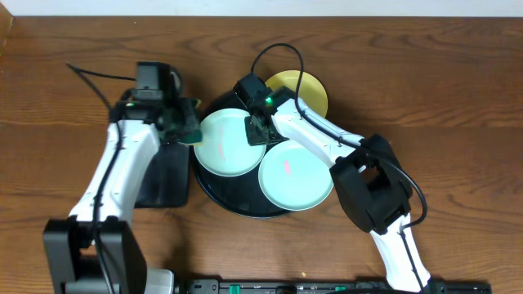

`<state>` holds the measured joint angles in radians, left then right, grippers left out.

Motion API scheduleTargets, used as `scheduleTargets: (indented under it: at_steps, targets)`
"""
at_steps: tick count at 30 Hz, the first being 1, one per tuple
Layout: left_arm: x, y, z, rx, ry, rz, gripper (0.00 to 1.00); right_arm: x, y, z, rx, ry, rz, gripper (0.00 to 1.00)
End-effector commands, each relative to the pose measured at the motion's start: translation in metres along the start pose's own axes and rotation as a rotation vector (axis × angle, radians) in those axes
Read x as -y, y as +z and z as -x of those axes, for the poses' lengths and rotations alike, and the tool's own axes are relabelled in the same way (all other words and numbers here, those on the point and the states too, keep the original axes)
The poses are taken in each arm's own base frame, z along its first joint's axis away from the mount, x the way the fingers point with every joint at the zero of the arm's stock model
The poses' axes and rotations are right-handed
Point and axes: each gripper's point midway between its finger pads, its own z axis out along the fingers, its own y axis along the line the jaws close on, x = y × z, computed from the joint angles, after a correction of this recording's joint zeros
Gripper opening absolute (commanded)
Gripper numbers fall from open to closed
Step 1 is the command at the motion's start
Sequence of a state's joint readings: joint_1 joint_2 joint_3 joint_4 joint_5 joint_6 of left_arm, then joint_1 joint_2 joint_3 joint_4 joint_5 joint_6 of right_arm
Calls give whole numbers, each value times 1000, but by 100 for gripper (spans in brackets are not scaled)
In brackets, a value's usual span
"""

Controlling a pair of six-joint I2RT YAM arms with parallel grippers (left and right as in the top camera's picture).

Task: Clean dirty plates on tray and stack at the side
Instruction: 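Carry the sponge with the left gripper onto the left mint plate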

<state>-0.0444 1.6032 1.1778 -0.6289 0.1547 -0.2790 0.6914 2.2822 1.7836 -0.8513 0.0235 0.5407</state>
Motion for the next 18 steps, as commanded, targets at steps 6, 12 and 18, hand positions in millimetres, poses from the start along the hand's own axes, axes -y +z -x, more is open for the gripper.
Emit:
scheduleTargets:
  at_steps: [6, 12, 18]
  targets:
    - [12, 44, -25, -87, -85, 101, 7, 8, 11, -6, -22, -18, -45, 2]
    - [27, 65, -39, -125, -33, 101, 8, 8, 11, -6, -22, -18, -45, 2]
    - [31, 82, -55, -176, -5, 119, 7, 8, 11, -6, -22, -18, -45, 2]
